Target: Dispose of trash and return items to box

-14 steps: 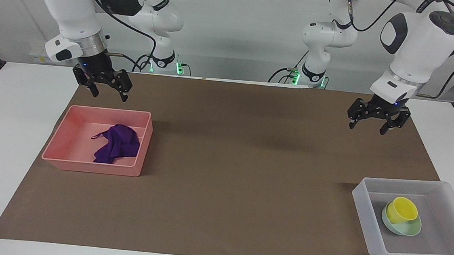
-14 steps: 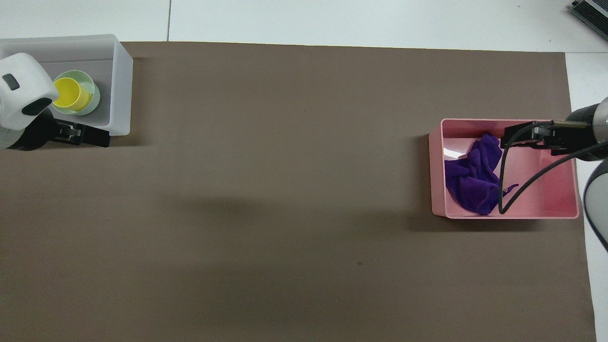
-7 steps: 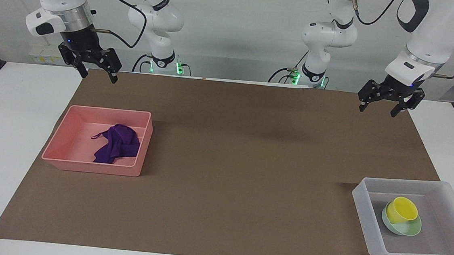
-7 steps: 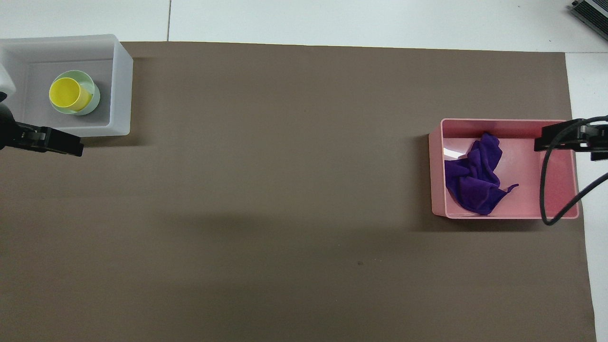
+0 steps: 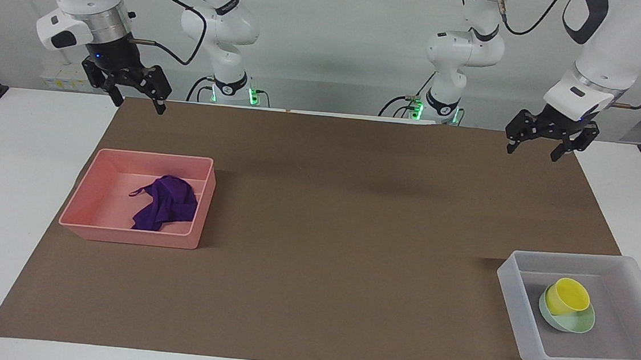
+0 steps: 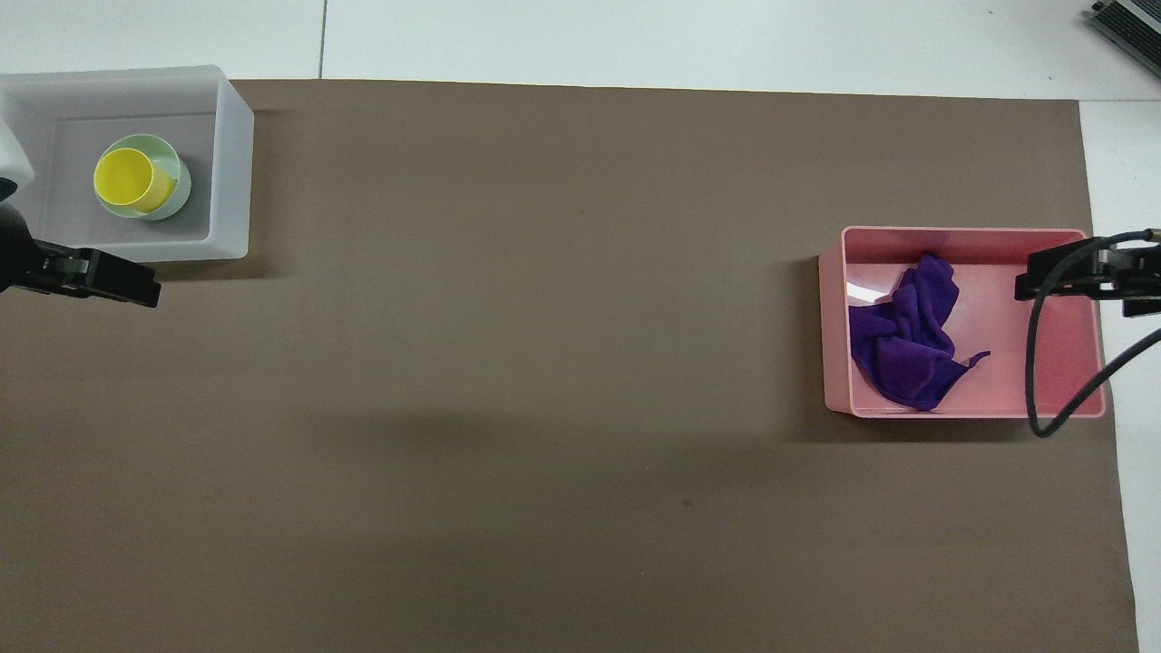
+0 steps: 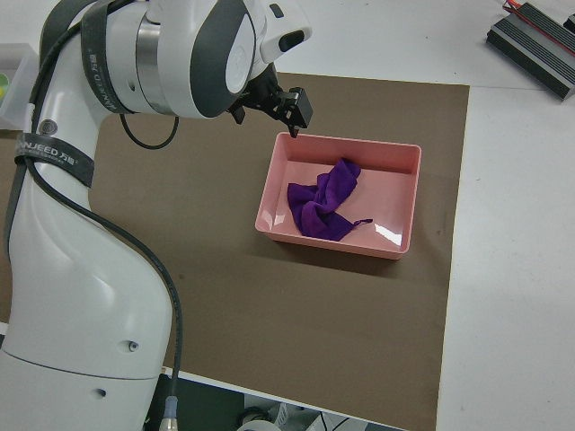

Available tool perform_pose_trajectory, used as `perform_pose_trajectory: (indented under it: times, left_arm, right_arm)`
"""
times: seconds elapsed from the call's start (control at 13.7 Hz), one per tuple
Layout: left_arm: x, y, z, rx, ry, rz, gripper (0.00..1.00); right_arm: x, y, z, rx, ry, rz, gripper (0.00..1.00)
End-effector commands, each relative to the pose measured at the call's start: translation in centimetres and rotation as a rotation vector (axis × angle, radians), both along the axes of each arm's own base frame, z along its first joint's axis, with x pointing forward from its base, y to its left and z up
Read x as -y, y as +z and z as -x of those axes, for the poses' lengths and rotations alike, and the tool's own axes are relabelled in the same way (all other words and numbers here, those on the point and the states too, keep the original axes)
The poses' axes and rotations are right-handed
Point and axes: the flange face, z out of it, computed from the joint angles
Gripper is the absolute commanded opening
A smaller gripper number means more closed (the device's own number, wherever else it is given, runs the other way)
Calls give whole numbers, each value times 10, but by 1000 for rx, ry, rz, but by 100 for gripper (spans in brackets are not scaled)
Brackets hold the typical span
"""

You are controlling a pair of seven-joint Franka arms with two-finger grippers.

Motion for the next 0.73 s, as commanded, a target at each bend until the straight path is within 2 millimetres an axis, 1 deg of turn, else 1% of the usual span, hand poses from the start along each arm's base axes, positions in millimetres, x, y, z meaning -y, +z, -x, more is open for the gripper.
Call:
perform_pose_trajectory:
  times: [0.0,0.22,0.44,0.66]
  left_arm:
    - [2,-1,3,-11,8,-20,100]
    - [5,-1,4,-11,4,-20,100]
    - [5,-1,4,-11,4,-20,100]
    - [5,-1,4,-11,4,-20,100]
  right_arm:
    - [7,-8,6,-1,4,6,100]
    - [8,2,3,-2,9,17,100]
    - [8,5,5,1,12,19,100]
    - [7,3,4,7,21,19,100]
